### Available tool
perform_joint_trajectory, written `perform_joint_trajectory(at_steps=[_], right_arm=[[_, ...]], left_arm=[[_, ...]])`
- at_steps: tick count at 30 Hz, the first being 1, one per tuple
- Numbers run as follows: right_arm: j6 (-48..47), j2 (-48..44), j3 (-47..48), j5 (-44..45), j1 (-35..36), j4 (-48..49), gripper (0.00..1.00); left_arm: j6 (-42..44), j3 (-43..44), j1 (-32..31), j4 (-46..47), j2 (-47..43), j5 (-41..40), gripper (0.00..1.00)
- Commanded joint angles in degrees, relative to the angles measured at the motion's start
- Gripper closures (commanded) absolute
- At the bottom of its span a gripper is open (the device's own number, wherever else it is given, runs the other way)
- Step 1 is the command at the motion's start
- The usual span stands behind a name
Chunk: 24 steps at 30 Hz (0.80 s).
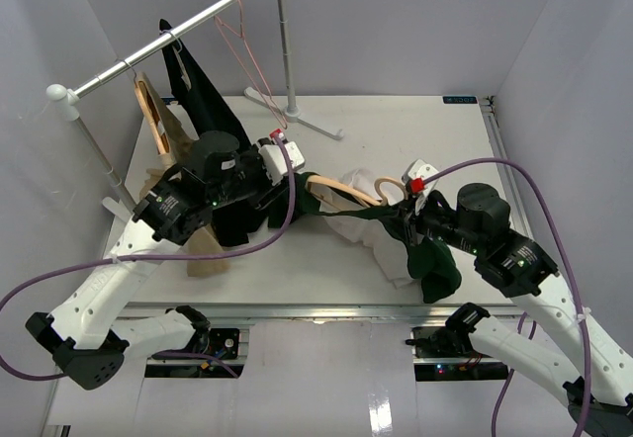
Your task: Place the t-shirt on the hanger
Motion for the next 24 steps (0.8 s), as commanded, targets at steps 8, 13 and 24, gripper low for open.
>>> perform_joint_trajectory(at_steps=[8, 13, 24], right_arm=[[-0.2, -3.8, 4.6, -0.5, -0.2, -2.2, 0.92], [-0.3, -5.3, 4.8, 0.4, -0.3, -4.0, 0.92], [-0.2, -8.5, 4.4, 1.0, -0.2, -5.9, 0.92]], left_arm=[[-6.6, 7.0, 0.2, 2.8, 2.0, 17.7, 0.06], [-2.3, 13.5, 1.1, -5.3, 7.1, 26.1, 0.26], [3.2, 17.5, 3.8, -10.3, 8.6, 32.1, 0.27]])
